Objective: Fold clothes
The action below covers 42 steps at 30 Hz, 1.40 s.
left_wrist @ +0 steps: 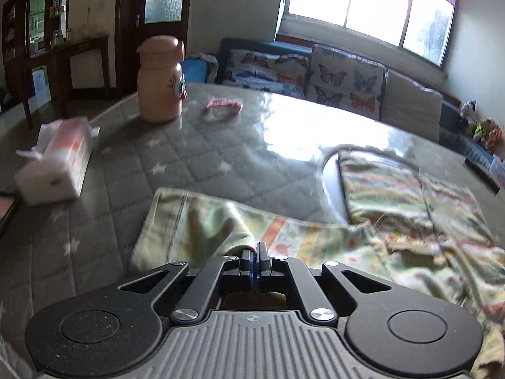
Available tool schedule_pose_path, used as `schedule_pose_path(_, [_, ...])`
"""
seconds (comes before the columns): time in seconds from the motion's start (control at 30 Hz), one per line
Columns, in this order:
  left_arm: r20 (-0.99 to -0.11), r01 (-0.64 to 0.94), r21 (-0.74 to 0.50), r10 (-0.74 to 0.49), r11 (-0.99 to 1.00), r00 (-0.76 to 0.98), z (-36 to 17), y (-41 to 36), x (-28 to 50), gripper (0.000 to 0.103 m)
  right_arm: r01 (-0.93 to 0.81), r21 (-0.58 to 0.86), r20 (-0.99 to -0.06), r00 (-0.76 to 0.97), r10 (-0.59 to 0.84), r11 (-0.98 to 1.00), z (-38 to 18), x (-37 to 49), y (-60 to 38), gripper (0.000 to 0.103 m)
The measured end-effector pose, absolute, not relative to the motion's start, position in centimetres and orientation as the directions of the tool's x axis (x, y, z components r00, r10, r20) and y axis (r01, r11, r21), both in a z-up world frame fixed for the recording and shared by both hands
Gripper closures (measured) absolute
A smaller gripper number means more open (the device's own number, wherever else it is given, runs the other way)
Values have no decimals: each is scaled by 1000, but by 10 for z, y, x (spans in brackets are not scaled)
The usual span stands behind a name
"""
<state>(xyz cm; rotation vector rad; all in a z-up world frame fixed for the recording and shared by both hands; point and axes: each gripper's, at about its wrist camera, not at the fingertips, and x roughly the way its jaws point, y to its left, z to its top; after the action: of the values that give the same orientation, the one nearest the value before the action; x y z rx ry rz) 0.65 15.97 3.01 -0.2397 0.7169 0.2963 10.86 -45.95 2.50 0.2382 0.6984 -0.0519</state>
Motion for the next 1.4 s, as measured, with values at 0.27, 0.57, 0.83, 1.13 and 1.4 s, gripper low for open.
schedule_pose_path(0.27, [-697, -362, -79, 208, 929, 686, 21, 162, 3, 95, 177, 144, -680, 732, -32, 974, 10, 89, -475, 83])
schedule_pose_path(0.57, [-702, -379, -65, 228, 923, 674, 16, 169, 5, 91, 92, 106, -669, 743, 3, 990, 10, 116, -460, 74])
schedule_pose_path(0.83, [-711, -430, -41, 276, 902, 647, 14, 182, 0, 78, 58, 61, -669, 743, -2, 996, 0, 153, -452, 74])
schedule_pose_path(1.13, [-709, -525, 6, 374, 851, 598, 15, 208, -8, 74, 77, 40, -661, 749, -31, 996, -5, 169, -450, 70])
schedule_pose_path(1.4, [-692, -436, 32, 335, 900, 639, 18, 199, 25, 71, 56, 20, -661, 750, -29, 998, -5, 166, -440, 50])
